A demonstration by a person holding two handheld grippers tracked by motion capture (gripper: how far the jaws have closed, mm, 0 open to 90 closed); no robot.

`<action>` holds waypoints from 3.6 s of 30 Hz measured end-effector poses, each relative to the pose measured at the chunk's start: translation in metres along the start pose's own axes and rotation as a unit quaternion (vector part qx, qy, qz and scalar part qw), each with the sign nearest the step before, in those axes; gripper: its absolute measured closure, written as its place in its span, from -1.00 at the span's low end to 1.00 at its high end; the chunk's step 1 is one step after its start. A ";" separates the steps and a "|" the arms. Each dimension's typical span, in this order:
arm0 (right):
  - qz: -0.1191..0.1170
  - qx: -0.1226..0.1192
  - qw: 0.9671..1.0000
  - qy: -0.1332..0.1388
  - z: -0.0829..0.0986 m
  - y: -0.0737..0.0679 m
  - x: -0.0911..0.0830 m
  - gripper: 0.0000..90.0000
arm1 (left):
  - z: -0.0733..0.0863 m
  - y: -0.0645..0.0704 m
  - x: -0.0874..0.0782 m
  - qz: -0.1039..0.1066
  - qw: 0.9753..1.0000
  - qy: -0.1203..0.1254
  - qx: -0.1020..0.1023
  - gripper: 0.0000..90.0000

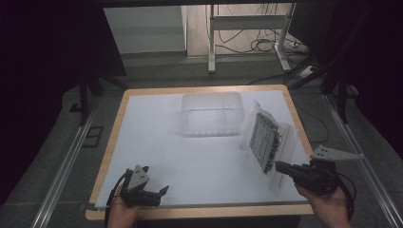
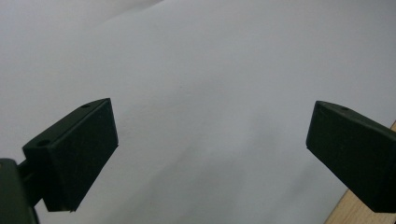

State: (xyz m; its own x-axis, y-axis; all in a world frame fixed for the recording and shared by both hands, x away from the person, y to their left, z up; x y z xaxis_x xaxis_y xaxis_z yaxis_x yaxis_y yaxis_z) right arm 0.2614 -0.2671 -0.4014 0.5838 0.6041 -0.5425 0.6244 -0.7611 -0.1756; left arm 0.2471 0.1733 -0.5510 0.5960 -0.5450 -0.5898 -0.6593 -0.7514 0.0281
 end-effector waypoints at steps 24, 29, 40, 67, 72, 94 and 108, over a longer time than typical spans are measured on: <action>0.059 -0.074 0.995 -0.032 -0.064 0.004 -0.012 0.99 | -0.001 0.000 0.000 0.001 1.000 0.001 0.006 -0.97; 0.070 -0.084 0.993 -0.036 -0.080 0.006 -0.008 0.99 | -0.001 0.000 0.000 0.002 1.000 0.000 0.005 -0.97; 0.081 -0.097 0.991 -0.038 -0.105 0.009 0.010 0.99 | -0.002 0.000 0.000 0.002 1.000 0.003 0.006 -0.97; 0.100 -0.122 0.982 -0.107 -0.183 0.010 0.080 0.99 | -0.002 0.001 0.001 0.008 1.000 0.003 0.008 -0.97; 0.127 -0.135 0.975 -0.125 -0.197 0.009 0.096 0.99 | -0.002 0.002 0.000 0.010 1.000 0.005 0.006 -0.97; 0.216 -0.174 0.941 -0.195 -0.221 0.000 0.151 0.99 | -0.002 0.003 0.001 0.017 1.000 0.006 0.010 -0.96; 0.232 -0.232 0.911 -0.249 -0.216 -0.020 0.195 0.99 | -0.002 0.004 0.001 0.020 1.000 0.006 0.012 -0.96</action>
State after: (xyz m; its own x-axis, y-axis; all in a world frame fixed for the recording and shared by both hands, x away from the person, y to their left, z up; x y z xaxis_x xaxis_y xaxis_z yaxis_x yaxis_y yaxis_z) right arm 0.4752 -0.0830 -0.3261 0.6049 -0.0284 -0.7958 0.5900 -0.6551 0.4719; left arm 0.2461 0.1694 -0.5494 0.5740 -0.5792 -0.5789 -0.6934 -0.7198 0.0326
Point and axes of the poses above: each handheld gripper's, and its own axes: x roughly forward along the jaws, z roughly out of its underside, y roughly to its right, the point moved 4 cm from there along x, roughly forward along the jaws, and after that the axes turned 5 degrees about z, right-handed, at the moved point
